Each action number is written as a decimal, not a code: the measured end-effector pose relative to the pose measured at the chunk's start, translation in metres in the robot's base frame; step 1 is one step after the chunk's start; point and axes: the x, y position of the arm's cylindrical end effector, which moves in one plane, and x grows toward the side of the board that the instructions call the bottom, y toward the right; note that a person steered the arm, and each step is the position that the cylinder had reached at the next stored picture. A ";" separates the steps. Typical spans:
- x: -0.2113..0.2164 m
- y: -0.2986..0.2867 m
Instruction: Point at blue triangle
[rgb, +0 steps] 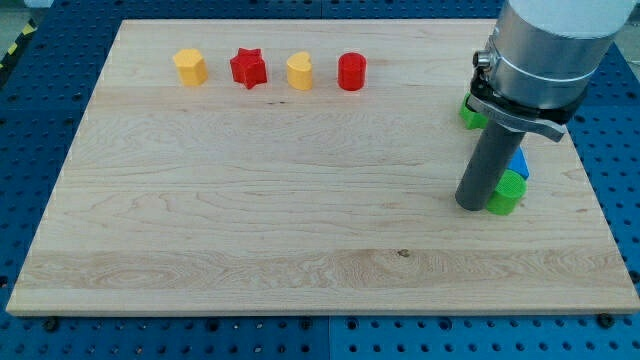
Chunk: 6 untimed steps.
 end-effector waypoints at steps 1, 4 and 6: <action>-0.009 -0.011; -0.068 -0.021; 0.001 -0.017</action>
